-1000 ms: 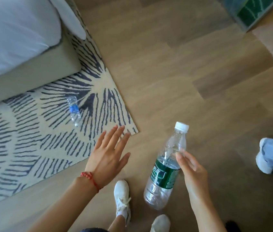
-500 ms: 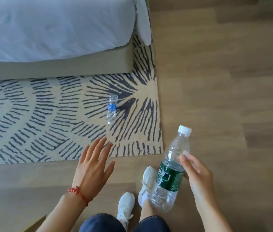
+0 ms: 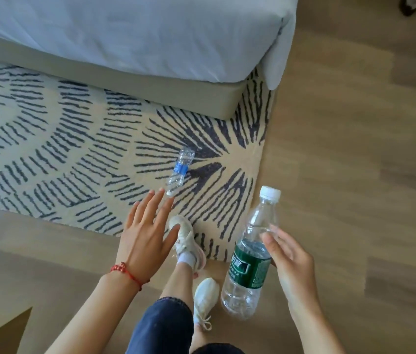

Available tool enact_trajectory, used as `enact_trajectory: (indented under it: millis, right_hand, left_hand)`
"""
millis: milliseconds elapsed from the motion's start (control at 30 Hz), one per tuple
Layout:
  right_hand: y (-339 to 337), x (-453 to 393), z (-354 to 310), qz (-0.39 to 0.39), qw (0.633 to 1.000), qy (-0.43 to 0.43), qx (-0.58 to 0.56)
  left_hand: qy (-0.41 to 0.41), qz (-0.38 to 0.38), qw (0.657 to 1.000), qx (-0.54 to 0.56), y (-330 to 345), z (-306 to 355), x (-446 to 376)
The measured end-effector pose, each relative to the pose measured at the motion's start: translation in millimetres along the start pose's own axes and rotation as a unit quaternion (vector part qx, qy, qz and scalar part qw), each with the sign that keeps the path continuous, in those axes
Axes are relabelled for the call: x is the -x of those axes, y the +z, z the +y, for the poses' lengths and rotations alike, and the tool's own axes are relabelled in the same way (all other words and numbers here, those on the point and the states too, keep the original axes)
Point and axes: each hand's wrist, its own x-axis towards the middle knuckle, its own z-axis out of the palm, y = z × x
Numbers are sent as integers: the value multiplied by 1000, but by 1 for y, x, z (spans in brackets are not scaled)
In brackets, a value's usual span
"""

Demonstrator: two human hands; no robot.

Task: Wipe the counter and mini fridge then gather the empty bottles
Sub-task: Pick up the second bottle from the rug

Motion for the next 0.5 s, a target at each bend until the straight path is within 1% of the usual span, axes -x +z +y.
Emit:
enact_trajectory:
  millis: [200,367,500]
  right_hand:
    - [71,-65,-51,-44,998,7,40]
    - [132,-107,-106,-88,993,-20,81]
    - [176,-132,-138,-132,983,-40,122]
  left_hand:
    - [-53,4,998,20,-11,-45,-62]
    - [-98,44,993,56,-29,-77,-102]
    - [-156,74,982,83,-39,-98,-119]
